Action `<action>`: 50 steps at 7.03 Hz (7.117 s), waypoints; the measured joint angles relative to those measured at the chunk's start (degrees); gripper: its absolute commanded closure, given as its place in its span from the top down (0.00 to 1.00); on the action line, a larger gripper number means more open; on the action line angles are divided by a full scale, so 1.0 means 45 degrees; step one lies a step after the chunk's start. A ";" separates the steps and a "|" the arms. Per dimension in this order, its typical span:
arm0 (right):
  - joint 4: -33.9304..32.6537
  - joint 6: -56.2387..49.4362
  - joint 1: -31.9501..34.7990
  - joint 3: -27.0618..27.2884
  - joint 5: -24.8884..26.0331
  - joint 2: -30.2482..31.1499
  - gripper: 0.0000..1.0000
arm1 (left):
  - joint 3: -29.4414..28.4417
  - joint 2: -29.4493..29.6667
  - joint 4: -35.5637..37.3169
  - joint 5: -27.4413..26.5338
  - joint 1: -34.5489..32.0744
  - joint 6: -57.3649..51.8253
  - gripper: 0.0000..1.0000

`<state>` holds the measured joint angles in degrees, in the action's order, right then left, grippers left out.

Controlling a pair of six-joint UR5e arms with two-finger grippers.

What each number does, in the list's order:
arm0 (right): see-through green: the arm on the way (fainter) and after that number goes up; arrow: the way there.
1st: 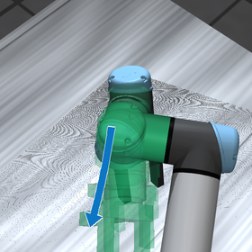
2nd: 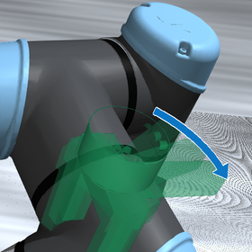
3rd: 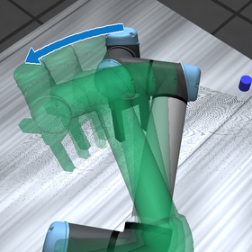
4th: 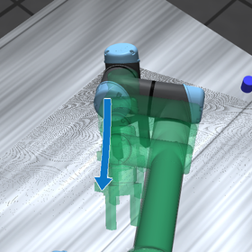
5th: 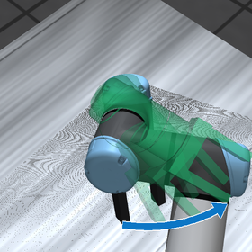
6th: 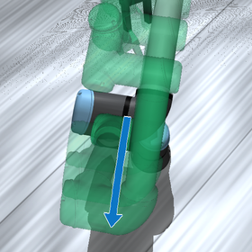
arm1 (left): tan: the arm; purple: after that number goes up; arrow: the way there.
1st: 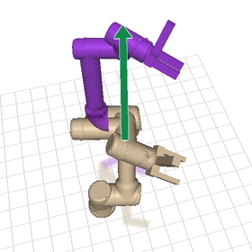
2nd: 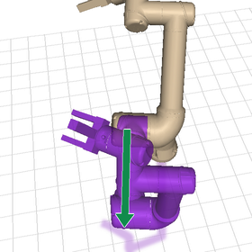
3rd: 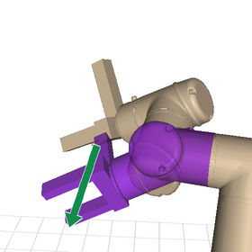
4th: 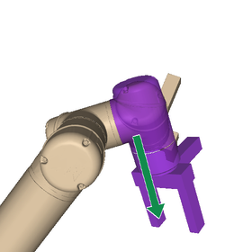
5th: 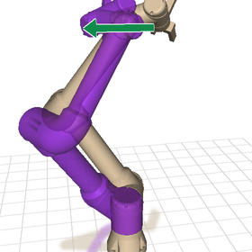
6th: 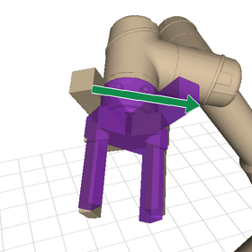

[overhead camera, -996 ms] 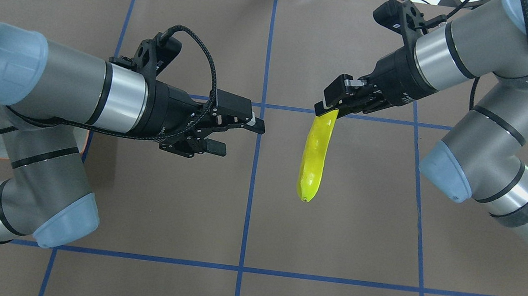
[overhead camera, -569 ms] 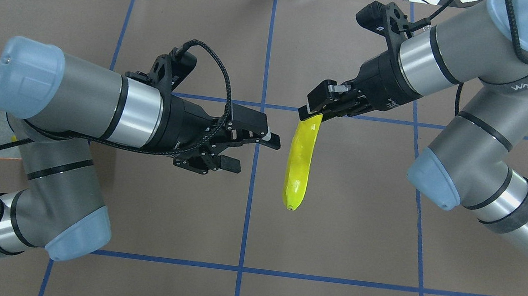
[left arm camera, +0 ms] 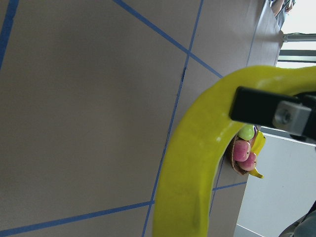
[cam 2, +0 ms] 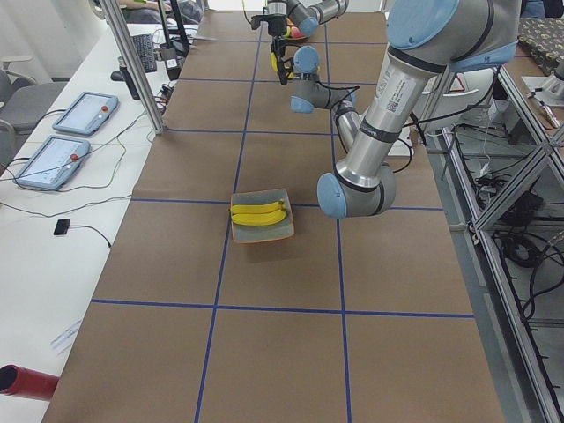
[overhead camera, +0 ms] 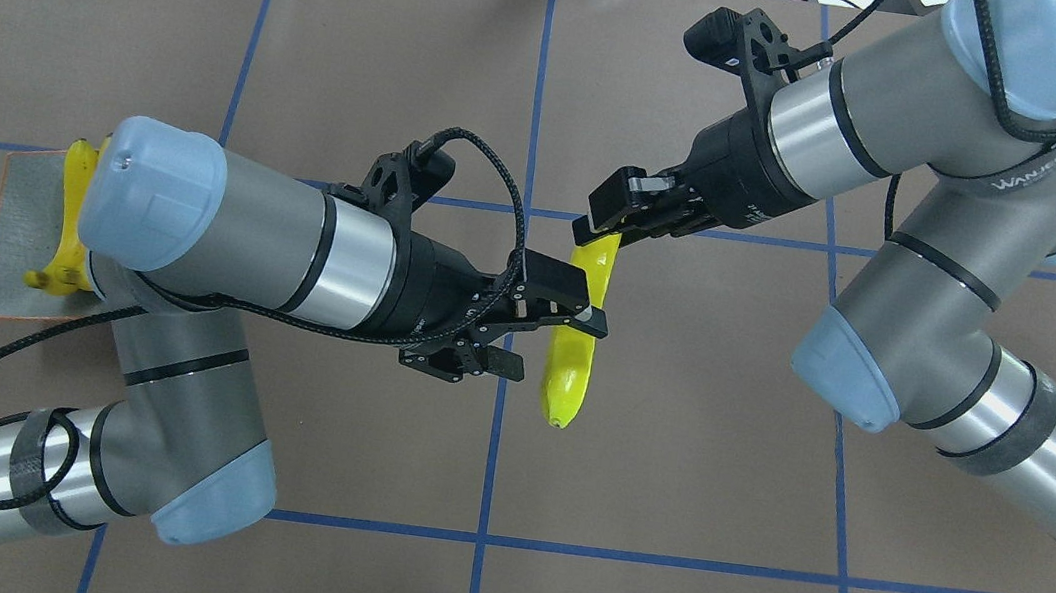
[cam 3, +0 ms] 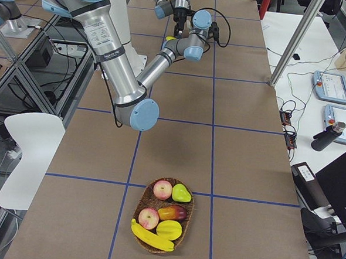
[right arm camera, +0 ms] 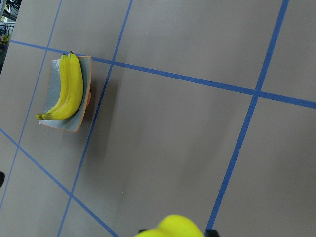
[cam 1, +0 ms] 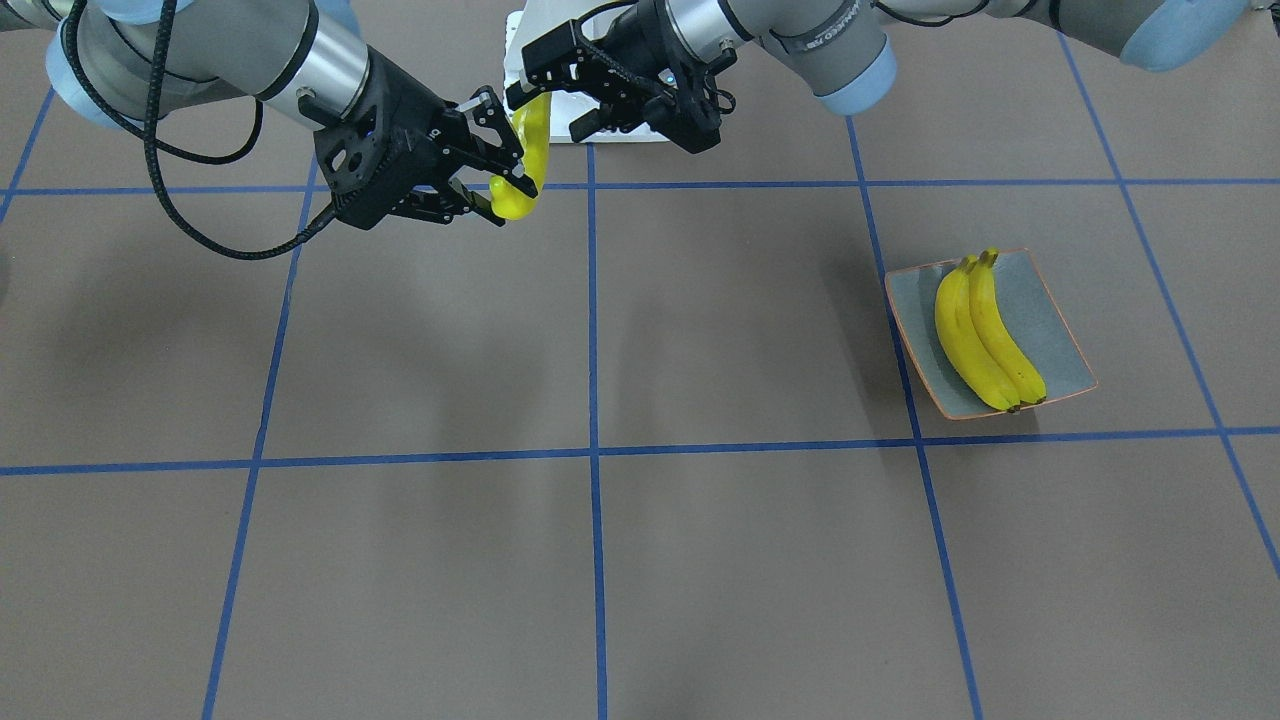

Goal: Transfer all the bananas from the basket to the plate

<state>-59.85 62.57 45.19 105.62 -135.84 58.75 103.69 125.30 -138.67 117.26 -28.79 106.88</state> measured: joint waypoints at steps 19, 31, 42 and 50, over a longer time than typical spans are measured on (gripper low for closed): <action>0.0541 0.2212 0.0438 0.0259 0.0200 -0.0103 0.99 | -0.0883 0.0142 0.0128 0.0084 -0.0017 0.0793 0.00; 0.0505 0.2955 0.1288 -0.0123 0.0733 0.1038 0.99 | -0.0437 -0.6294 0.0002 0.0873 -0.3708 0.1132 0.00; 0.0485 0.2851 0.1269 -0.0280 0.0792 0.1054 0.99 | -0.2085 -0.6500 -0.0047 0.3410 -0.5148 -0.2367 1.00; -0.0497 0.2256 0.3575 -0.0267 -0.0372 0.1627 1.00 | -0.1625 -0.5489 0.0080 0.5307 -0.7305 -0.2432 1.00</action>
<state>-62.09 72.72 61.28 104.42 -137.51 66.07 96.38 100.59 -138.31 141.14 -61.66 95.94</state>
